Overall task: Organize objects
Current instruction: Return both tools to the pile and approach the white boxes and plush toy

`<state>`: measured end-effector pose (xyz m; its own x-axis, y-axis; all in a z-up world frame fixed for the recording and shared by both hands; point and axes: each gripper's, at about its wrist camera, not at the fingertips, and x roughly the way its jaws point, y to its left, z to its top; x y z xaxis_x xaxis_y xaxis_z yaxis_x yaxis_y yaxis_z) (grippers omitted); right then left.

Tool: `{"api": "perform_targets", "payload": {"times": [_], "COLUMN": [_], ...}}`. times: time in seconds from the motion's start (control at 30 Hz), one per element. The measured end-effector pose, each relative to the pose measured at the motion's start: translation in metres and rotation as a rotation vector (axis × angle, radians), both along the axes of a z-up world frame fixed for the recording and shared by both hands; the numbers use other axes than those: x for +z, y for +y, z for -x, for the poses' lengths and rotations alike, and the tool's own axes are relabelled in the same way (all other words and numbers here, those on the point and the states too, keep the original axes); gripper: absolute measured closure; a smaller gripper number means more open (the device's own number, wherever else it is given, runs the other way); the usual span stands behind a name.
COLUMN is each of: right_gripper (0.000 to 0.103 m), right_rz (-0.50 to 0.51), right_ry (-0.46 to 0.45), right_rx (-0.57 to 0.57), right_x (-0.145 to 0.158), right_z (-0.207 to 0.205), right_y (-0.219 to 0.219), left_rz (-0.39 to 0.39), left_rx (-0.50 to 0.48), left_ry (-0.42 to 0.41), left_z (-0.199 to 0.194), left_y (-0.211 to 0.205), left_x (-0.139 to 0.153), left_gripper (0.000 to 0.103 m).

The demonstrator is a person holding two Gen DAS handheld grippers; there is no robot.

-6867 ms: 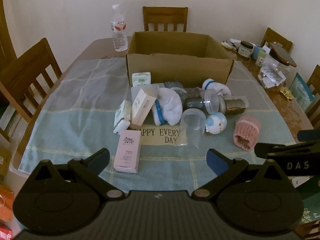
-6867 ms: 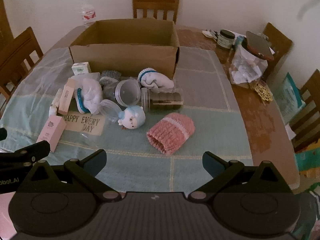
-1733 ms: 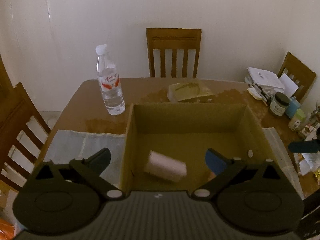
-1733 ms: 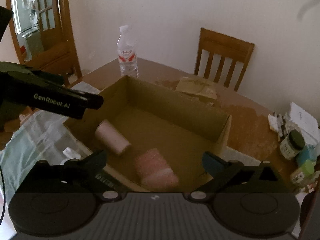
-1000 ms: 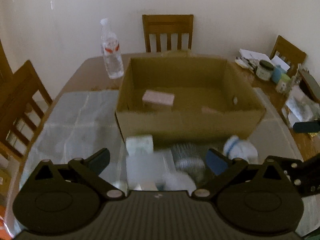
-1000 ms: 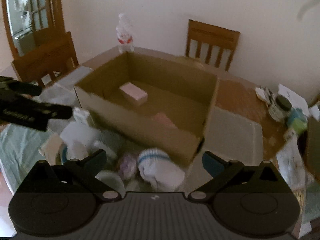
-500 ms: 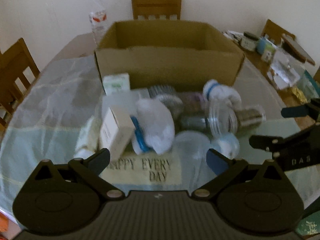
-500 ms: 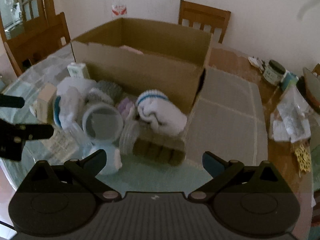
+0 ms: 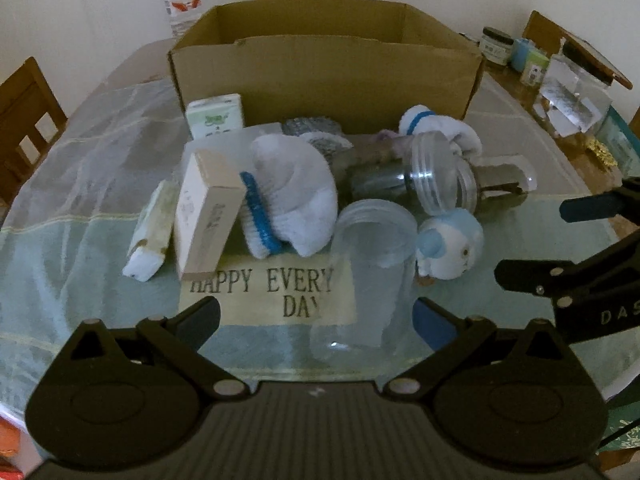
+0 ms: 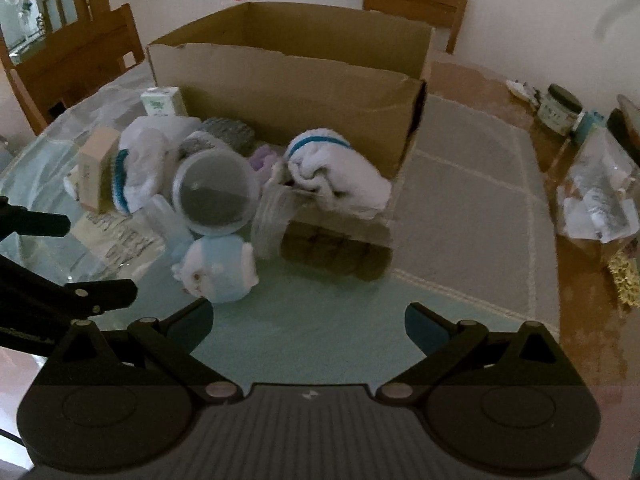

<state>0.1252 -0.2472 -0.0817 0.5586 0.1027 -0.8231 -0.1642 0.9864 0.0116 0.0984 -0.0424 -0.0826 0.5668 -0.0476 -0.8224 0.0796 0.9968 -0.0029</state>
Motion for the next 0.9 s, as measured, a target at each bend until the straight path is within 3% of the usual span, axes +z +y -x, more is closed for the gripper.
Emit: {"api": "perform_targets", "payload": {"times": [0.27, 0.5, 0.9], "right_gripper": [0.004, 0.019, 0.021], "right_rz": [-0.044, -0.033, -0.014], "right_ry": [-0.005, 0.005, 0.028], "right_rx": [0.069, 0.103, 0.079], "right_x": [-0.001, -0.005, -0.013], "right_z": [-0.006, -0.017, -0.027], "right_y": [0.021, 0.038, 0.045], "left_rz": [0.047, 0.022, -0.009], "left_rx": [0.037, 0.063, 0.247], "left_ry": [0.01, -0.003, -0.051], "left_z": [0.017, 0.023, -0.021], "left_y": [0.023, 0.045, 0.113], "left_x": [0.01, 0.018, 0.015], "left_gripper": [0.001, 0.001, 0.001]}}
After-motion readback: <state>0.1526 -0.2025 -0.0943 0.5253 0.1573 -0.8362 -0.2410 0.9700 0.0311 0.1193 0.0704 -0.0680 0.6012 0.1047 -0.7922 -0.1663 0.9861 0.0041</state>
